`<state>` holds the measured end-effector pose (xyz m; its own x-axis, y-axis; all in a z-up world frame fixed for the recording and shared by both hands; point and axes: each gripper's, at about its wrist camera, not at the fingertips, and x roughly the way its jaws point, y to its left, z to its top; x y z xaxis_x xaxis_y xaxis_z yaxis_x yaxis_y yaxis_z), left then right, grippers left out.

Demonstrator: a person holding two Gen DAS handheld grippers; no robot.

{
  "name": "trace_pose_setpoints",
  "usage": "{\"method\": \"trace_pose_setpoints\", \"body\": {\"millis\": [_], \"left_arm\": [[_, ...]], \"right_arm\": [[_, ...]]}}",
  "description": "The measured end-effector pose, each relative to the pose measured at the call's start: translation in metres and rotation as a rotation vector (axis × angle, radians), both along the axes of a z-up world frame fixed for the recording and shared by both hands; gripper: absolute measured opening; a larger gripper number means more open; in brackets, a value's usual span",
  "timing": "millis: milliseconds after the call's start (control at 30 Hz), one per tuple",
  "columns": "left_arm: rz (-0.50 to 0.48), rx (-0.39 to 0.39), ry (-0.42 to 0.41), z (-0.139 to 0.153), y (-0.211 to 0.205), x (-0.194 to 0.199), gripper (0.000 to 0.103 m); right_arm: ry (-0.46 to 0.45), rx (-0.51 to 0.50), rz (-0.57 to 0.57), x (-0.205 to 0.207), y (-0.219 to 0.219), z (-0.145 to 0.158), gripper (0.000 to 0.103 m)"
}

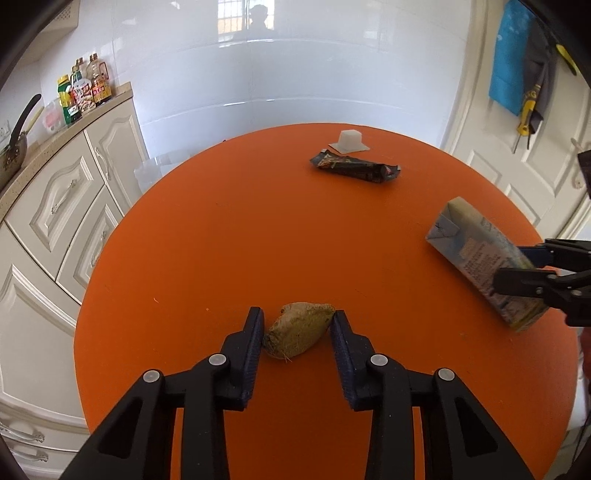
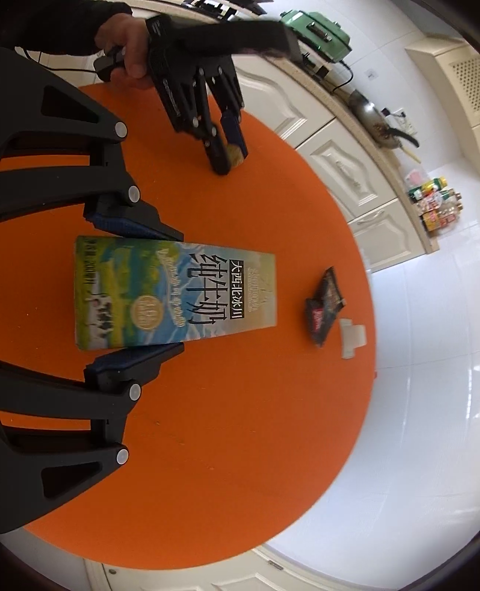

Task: Collect trash
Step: 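Carry the ginger piece and milk carton with both tools over the bucket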

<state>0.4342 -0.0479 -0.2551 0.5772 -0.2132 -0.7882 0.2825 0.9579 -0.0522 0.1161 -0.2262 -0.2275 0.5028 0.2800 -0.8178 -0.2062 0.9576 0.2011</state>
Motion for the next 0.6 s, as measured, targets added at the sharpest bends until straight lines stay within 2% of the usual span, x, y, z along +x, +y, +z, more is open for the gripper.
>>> {"method": "trace_pose_setpoints", "body": {"millis": [133, 167, 200, 333, 600], "left_arm": [[0.013, -0.04, 0.009, 0.009, 0.009, -0.026, 0.029], [0.015, -0.052, 0.015, 0.008, 0.013, -0.025, 0.025], [0.013, -0.065, 0.029, 0.011, 0.012, -0.038, 0.012], [0.022, -0.08, 0.029, 0.016, 0.014, -0.054, 0.012], [0.013, -0.123, 0.036, 0.025, 0.008, -0.08, 0.012]], "right_arm": [[0.006, -0.012, 0.003, 0.001, 0.002, -0.003, 0.055], [0.005, -0.016, 0.004, 0.002, 0.003, -0.004, 0.055], [-0.001, -0.028, 0.005, 0.001, 0.004, -0.004, 0.053], [-0.002, -0.021, -0.007, -0.003, 0.004, -0.004, 0.052], [-0.022, 0.068, -0.053, -0.019, -0.017, 0.003, 0.052]]}}
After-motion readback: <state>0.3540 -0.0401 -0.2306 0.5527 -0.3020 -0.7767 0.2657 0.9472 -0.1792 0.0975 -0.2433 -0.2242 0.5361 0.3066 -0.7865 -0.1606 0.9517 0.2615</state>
